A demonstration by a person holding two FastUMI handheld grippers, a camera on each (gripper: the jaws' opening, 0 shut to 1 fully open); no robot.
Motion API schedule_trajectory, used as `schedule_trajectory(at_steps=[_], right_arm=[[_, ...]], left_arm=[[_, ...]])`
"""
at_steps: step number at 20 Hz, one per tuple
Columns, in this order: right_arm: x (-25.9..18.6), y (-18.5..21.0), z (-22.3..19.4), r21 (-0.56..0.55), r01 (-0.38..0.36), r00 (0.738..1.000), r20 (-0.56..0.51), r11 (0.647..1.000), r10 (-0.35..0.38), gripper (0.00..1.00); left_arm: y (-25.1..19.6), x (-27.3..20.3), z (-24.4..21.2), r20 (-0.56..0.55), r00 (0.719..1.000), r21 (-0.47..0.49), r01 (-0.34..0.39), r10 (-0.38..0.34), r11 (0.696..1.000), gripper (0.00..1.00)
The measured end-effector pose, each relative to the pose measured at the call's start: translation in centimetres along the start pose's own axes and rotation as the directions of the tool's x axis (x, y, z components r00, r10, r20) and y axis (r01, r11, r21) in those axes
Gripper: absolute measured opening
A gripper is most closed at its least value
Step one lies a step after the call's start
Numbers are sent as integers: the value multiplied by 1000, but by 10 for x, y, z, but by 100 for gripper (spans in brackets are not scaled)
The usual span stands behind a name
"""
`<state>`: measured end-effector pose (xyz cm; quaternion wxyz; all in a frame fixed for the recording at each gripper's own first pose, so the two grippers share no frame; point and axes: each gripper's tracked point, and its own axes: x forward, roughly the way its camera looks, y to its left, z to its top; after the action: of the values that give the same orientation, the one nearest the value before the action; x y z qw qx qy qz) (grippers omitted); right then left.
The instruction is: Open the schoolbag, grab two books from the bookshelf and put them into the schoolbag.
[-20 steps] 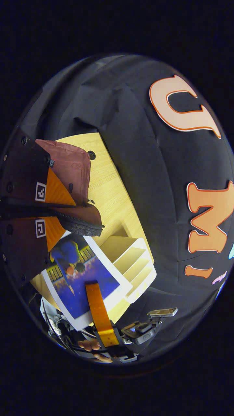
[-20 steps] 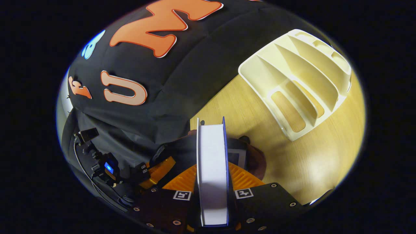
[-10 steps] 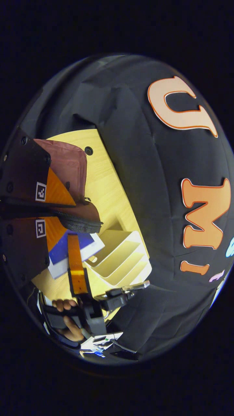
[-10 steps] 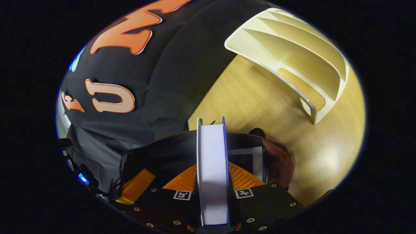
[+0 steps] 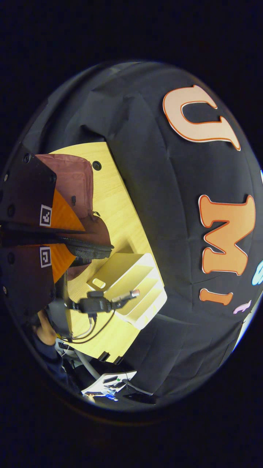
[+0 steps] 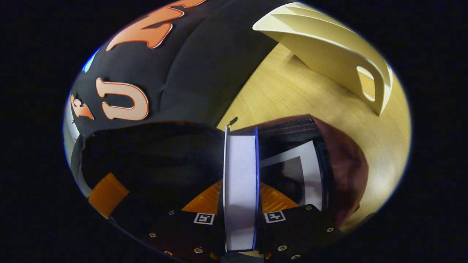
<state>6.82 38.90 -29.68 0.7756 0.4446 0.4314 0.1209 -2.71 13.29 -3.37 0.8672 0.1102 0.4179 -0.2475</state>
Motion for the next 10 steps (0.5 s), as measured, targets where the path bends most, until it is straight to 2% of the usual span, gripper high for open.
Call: schedule_trajectory(at_steps=[2,4,7,8,9,10], right_arm=[[2,1,-5,-6,19,1000,-12,1000,-19,37],[-2,-8,0,-50,86,996,-17,995,-87,43],[-22,-17,27,-92,145,989,31,985,-142,60],[-34,-15,36,-81,142,989,48,987,-138,62],[-44,-13,50,-84,140,988,78,987,-133,74],[-54,-17,62,-96,149,984,112,984,-138,78]], left_arm=[[4,2,0,5,1000,2,-14,14,1000,6],[11,4,-1,13,1000,-15,-25,25,1000,6],[17,11,-10,1,999,-34,-38,38,999,7],[17,12,-11,-1,999,-33,-41,41,999,7],[16,15,-11,3,999,-32,-44,44,999,14],[14,15,-12,8,999,-30,-47,47,998,13]])
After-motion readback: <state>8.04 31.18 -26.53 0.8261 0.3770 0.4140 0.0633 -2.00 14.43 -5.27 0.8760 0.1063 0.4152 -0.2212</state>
